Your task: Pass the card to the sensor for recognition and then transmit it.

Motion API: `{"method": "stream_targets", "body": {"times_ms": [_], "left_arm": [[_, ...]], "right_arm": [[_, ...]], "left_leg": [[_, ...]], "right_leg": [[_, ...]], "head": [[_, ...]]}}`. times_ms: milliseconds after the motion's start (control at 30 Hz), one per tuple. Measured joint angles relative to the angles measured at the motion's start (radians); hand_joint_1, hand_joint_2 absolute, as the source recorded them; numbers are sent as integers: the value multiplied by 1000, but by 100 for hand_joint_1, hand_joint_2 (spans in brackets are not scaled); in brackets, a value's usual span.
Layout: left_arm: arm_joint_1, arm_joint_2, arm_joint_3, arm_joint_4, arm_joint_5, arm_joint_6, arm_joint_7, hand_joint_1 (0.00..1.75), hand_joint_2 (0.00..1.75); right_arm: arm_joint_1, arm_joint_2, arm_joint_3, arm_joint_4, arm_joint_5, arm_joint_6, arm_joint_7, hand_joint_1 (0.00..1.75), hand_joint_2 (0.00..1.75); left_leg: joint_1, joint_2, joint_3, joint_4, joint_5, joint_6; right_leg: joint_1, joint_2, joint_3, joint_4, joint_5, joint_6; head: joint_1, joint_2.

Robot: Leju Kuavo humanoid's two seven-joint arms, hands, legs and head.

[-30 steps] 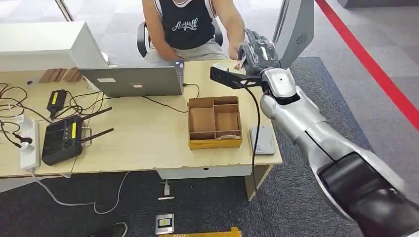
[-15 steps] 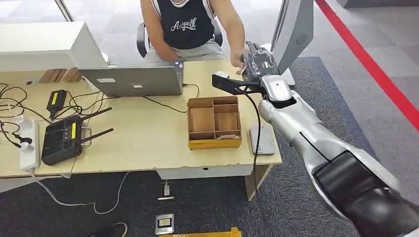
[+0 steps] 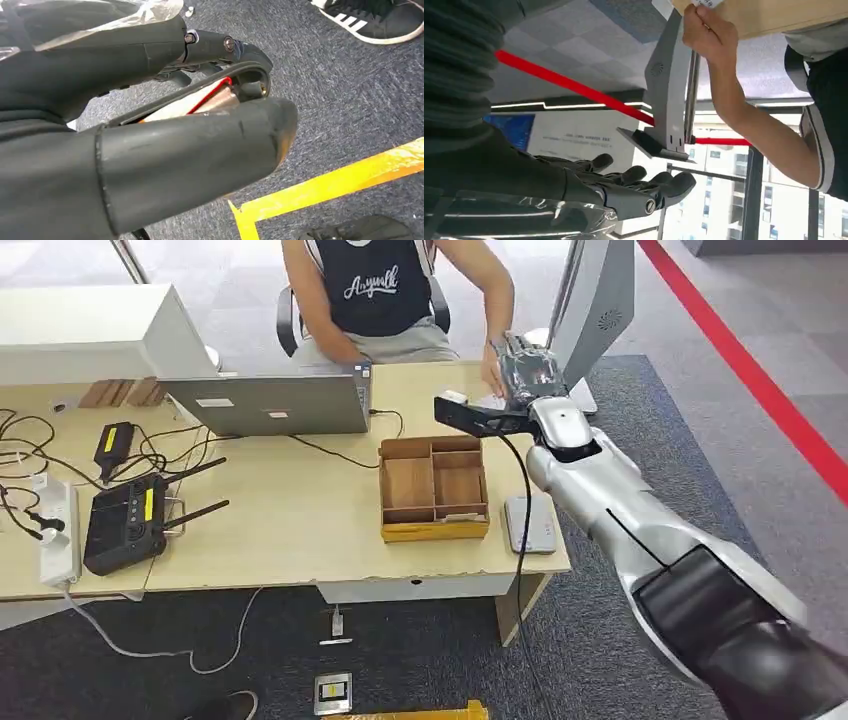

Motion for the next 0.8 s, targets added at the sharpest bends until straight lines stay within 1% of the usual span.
{"method": "stream_targets", "body": {"times_ms": [433,500,600,633,667,733,800], "left_arm": [[0,0,0,0,1,1,0,0,0],[0,0,0,0,5,3,1,0,0],[1,0,0,0,16,5,10,0,0],[0,0,0,0,20,6,14,0,0],[0,0,0,0,25,7,17,0,0],[1,0,0,0,35,11,21,0,0],[2,-1,0,0,44,15,30,0,0]], "right_arm": [[0,0,-2,0,-17,-5,-14,0,0],[5,0,-11,-2,-83,-14,-42,0,0],[29,8,-47,-27,-255,-3,-116,0,0],[44,10,-57,-47,-287,-2,-134,0,0],[59,11,-60,-70,-297,-5,-137,0,175],[98,10,-65,-134,-324,-9,-131,0,175],[159,2,-68,-228,-349,-15,-109,0,175]], "left_leg": [[0,0,0,0,0,0],[0,0,0,0,0,0],[0,0,0,0,0,0],[0,0,0,0,0,0],[0,0,0,0,0,0],[0,0,1,0,0,0],[1,0,1,0,0,0]], "right_leg": [[0,0,0,0,0,0],[0,0,0,0,0,0],[0,0,0,0,0,0],[0,0,0,0,0,0],[0,0,0,0,0,0],[1,0,0,0,0,0],[1,0,1,0,0,0]], "head": [[0,0],[0,0],[0,0],[0,0],[0,0],[0,0],[0,0]]}}
